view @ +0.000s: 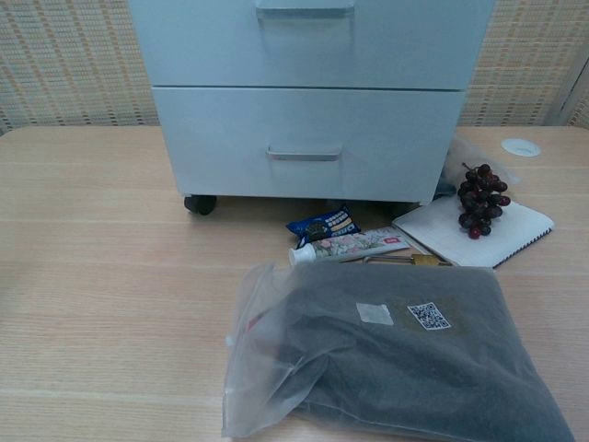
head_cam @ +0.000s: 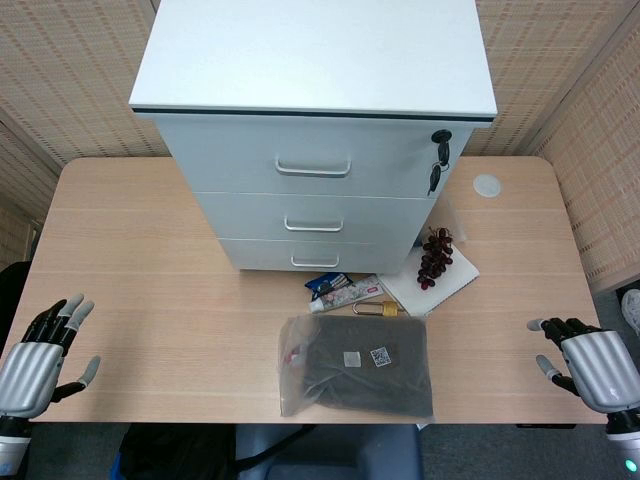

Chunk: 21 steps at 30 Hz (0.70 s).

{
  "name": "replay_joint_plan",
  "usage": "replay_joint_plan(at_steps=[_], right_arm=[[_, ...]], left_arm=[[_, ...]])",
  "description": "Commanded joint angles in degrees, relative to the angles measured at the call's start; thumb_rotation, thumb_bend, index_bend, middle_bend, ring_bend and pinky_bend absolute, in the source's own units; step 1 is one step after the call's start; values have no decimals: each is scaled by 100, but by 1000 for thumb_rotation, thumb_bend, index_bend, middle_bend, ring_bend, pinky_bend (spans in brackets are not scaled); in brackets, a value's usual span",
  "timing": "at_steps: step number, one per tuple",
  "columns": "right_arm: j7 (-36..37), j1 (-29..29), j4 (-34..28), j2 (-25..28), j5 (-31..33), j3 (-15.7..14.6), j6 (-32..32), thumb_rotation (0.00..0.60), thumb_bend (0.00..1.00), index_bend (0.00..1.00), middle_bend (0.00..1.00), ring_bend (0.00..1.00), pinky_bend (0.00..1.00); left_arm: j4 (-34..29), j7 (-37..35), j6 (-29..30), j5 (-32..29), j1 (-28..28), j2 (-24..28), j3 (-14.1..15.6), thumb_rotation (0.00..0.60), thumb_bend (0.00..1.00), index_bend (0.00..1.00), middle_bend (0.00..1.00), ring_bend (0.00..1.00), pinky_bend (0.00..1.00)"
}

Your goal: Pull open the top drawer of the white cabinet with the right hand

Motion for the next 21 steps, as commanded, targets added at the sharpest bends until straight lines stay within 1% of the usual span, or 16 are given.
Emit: replay_joint_plan(at_steps=[1, 7, 11, 17, 21], right_arm=[[4, -3, 20, -21, -27, 13, 7, 600, 235, 356, 472, 458, 716], [19, 5, 36, -45, -100, 72, 52, 600, 235, 356, 472, 458, 711], [-48, 75, -5, -42, -233, 187, 140, 600, 235, 356, 472, 458, 702], [-502, 416, -318, 31, -607, 564, 214, 600, 235, 356, 472, 458, 683], [-1081, 809, -629, 38, -799, 957, 65, 600, 235, 356, 480, 467, 681]], left_arm=[[0, -2, -2, -3, -4, 1, -7, 600, 376, 72, 0, 30, 115], [-6, 2, -3, -2, -9, -6, -18, 600, 376, 72, 0, 30, 115], [-10, 5, -24, 2, -27, -2, -28, 600, 376, 72, 0, 30, 115], [-35, 1, -3, 53, -36, 14, -32, 600, 376, 72, 0, 31, 115], [-56, -20, 18, 69, -25, 34, -26, 600, 376, 72, 0, 31, 115]])
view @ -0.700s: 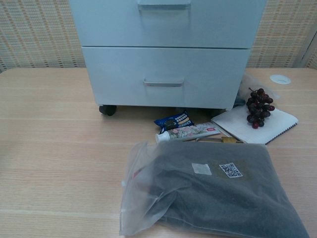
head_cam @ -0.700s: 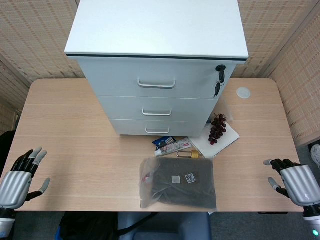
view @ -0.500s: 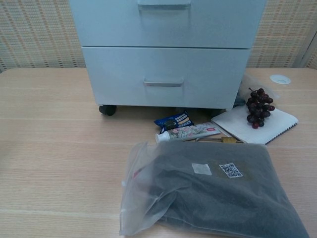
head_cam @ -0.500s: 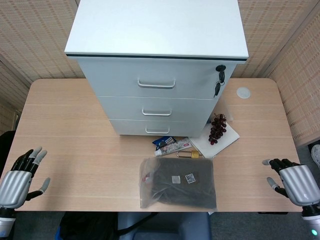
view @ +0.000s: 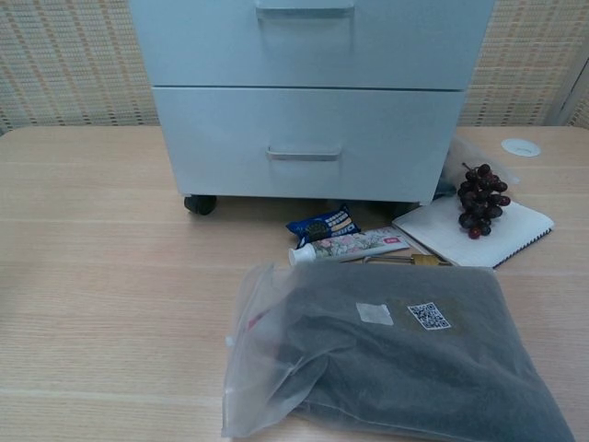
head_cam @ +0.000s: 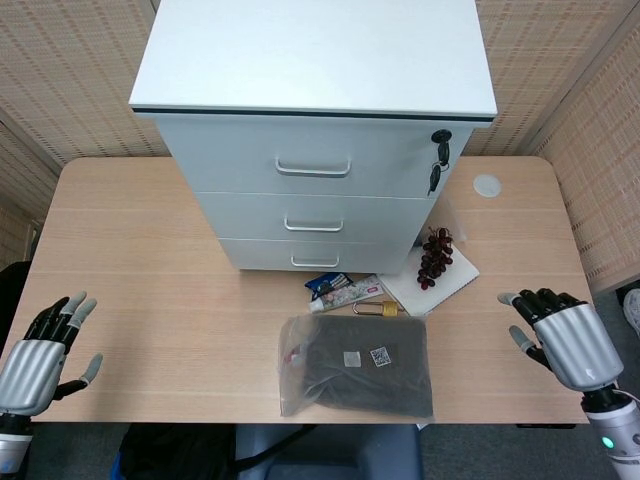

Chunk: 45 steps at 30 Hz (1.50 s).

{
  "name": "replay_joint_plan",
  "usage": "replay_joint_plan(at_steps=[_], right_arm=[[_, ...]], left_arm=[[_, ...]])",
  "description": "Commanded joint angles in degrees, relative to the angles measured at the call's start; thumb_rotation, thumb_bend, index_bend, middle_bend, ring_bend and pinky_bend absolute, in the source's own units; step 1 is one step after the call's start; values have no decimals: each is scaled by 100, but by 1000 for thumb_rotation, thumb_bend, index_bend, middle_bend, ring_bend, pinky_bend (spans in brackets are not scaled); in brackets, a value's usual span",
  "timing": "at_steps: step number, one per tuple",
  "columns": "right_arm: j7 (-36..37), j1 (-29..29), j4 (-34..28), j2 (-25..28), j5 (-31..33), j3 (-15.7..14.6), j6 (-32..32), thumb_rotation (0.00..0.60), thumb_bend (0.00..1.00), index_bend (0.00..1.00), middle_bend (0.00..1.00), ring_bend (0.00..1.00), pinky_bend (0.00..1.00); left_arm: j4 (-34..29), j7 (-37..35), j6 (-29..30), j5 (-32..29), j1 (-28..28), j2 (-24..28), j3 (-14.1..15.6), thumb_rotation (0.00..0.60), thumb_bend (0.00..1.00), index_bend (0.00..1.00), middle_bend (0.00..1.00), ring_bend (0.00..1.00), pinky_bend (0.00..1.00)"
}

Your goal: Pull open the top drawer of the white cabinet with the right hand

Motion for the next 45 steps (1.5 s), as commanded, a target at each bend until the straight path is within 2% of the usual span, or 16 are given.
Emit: replay_joint_plan(at_steps=[1, 3, 5, 12, 16, 29, 38, 45], right_arm=[[-515, 408, -273, -8, -194, 387, -179, 600, 235, 356, 492, 485, 679], [-710, 651, -318, -87, -267, 563, -338, 600, 235, 356, 528, 541, 682], [-942, 888, -323, -196, -359, 751, -448, 600, 235, 356, 576, 604, 725], [-1501, 1598, 3, -961, -612, 1277, -528, 600, 216, 356, 793, 851, 981], [-1640, 1890, 186, -1311, -617, 1429, -599, 600, 215, 356, 873, 938, 1000], [-1902, 2513, 513, -1808, -418, 1865, -642, 600, 214, 382, 908, 970, 1000], [-1788, 2936, 843, -2093, -186, 2080, -694, 600, 244, 418, 911, 971, 1000], [-1688, 3230, 1139, -2340, 21, 2236, -637, 600, 210, 450, 915, 971, 1000]], left_arm=[[-5, -22, 7, 10, 7, 14, 8, 600, 376, 72, 0, 30, 115], [-9, -79, 3, 2, 15, 29, 17, 600, 376, 72, 0, 30, 116], [3, -110, 7, -18, 28, 45, 20, 600, 375, 72, 0, 30, 115], [8, -175, 11, -32, 39, 71, 18, 600, 375, 72, 0, 30, 116], [12, -191, -1, -41, 41, 85, 23, 600, 376, 72, 0, 30, 115], [18, -208, -28, -52, 40, 126, 23, 600, 375, 72, 0, 30, 116], [-4, -201, -82, -101, 15, 139, 5, 600, 375, 73, 0, 30, 115], [10, -222, -102, -130, 14, 150, 3, 600, 375, 73, 0, 30, 115]])
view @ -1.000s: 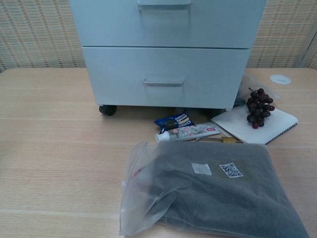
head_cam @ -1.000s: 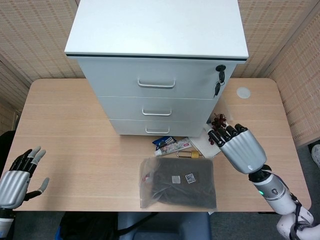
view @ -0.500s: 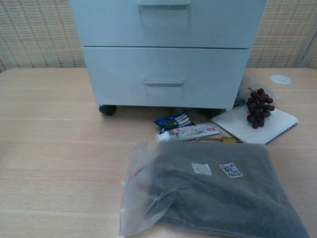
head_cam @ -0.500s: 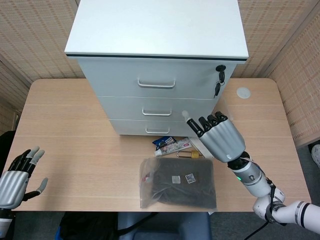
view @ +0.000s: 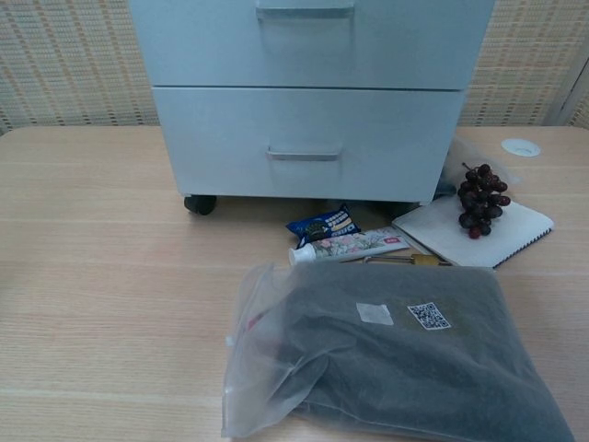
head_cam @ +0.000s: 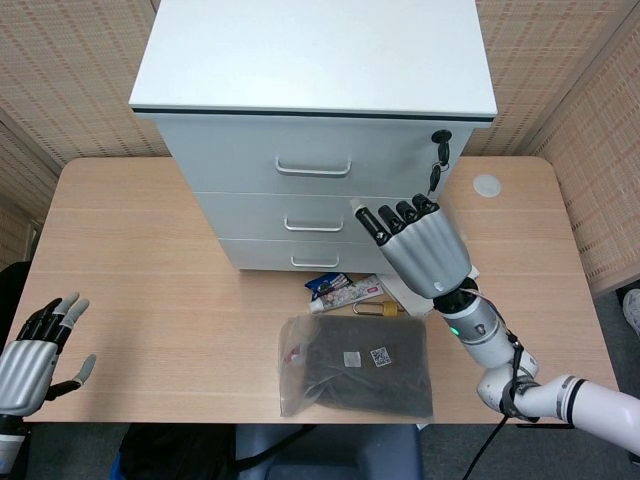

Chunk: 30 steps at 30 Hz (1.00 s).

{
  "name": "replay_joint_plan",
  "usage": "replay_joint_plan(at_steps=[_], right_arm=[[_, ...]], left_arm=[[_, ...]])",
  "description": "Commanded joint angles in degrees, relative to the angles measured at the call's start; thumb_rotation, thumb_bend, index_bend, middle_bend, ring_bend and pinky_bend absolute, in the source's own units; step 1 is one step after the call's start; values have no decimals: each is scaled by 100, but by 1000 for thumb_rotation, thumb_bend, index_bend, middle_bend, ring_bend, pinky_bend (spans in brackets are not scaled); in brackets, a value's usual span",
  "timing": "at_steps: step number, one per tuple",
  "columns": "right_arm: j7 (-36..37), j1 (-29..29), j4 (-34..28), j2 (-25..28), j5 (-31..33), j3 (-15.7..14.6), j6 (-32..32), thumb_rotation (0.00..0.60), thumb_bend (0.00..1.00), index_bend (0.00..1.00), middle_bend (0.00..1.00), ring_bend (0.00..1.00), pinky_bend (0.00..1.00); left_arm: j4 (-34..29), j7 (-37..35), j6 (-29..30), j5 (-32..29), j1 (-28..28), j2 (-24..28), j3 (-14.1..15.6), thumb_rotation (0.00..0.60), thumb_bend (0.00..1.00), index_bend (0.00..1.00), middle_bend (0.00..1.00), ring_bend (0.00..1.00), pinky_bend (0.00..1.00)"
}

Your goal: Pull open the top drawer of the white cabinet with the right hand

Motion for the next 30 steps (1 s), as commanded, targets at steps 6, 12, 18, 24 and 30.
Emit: replay_joint_plan(at_steps=[6, 12, 18, 24, 30], right_arm=[[-19, 315, 359, -175, 27, 108, 56, 600, 200, 459, 915, 971, 1000], [-25, 563, 692, -282, 68, 164, 73, 600, 200, 471, 915, 971, 1000], [10, 757, 964, -362, 143, 175, 87, 600, 212, 483, 915, 971, 1000], [74, 924, 1190, -425, 223, 152, 81, 600, 214, 501, 915, 971, 1000], [102, 1053, 1390, -472, 319, 115, 66, 600, 214, 507, 916, 971, 1000]], left_arm=[[5, -22, -9, -15, -9, 12, -12, 600, 376, 73, 0, 31, 115], [-2, -20, -40, -23, -32, 11, -23, 600, 376, 74, 0, 30, 115], [-12, 5, -51, -45, -36, 31, -28, 600, 375, 74, 0, 31, 116], [-37, 26, -58, -47, -45, 38, -34, 600, 375, 74, 0, 30, 115], [-43, 38, -71, -78, -54, 33, -48, 600, 376, 74, 0, 31, 116]])
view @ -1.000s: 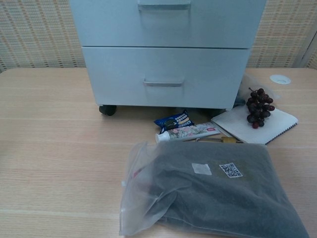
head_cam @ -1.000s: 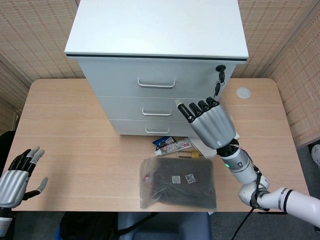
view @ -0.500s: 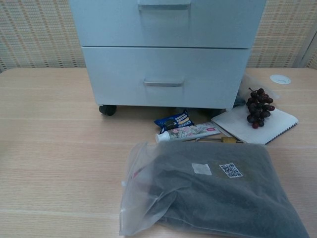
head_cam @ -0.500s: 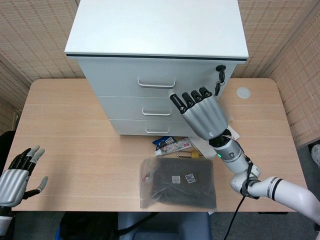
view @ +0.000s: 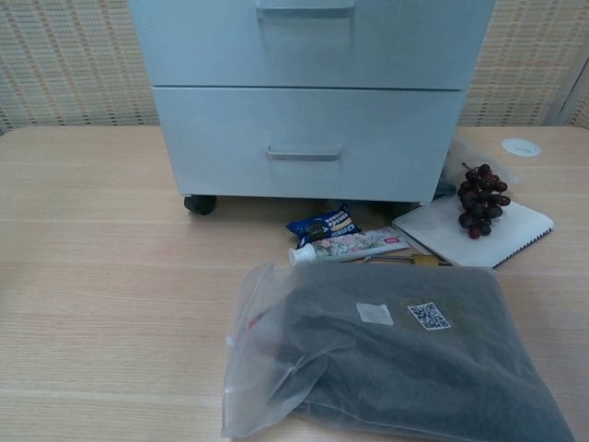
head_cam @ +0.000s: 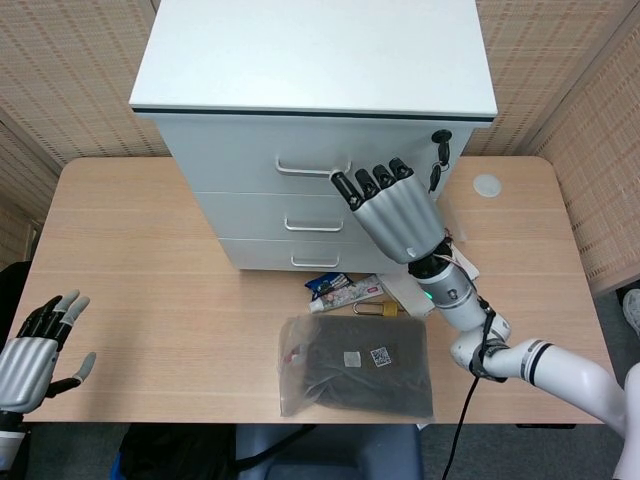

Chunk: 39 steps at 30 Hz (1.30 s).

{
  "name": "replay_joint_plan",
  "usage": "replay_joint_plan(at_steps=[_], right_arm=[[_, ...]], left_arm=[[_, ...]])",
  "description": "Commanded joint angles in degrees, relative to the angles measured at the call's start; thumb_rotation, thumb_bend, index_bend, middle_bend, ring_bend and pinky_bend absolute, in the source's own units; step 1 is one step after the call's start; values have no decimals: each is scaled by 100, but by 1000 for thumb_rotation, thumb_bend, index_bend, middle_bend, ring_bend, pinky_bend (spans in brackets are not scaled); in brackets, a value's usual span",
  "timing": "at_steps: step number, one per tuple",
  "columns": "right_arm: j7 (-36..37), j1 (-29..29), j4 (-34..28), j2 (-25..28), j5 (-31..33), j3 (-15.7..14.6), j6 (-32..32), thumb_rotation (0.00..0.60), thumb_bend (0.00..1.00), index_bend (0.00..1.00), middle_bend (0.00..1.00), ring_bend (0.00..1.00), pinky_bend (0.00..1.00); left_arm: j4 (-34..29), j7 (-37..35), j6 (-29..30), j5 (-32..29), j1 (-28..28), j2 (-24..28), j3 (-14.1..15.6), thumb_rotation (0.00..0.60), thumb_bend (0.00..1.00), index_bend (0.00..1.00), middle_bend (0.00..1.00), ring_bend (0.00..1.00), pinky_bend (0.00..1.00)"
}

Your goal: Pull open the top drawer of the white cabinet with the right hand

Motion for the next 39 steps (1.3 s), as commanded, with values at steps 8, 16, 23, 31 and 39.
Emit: replay_joint_plan(at_steps=[8, 16, 23, 31, 39], right_arm=[[88, 193, 323, -83, 103, -65, 36, 600, 214, 523, 916, 971, 1000], [158, 323, 504, -135, 148, -124, 88, 600, 214, 541, 919, 971, 1000], [205, 426, 586, -164, 181, -166, 127, 600, 226, 550, 919, 971, 1000], [198, 515, 579, -166, 229, -190, 169, 600, 252, 553, 919, 971, 1000], [142, 536, 496, -131, 262, -247, 205, 600, 262, 557, 919, 970, 1000]], left_arm=[[8, -4, -22, -38, -13, -4, -15, 600, 376, 74, 0, 30, 115], [26, 2, -45, -59, -23, -11, -17, 600, 376, 74, 0, 31, 115], [43, -15, -51, -73, -26, -12, -20, 600, 375, 74, 0, 31, 115], [55, -35, -45, -84, -20, -9, -20, 600, 376, 74, 0, 31, 115], [49, -29, -44, -79, -17, -7, -13, 600, 376, 74, 0, 31, 115]])
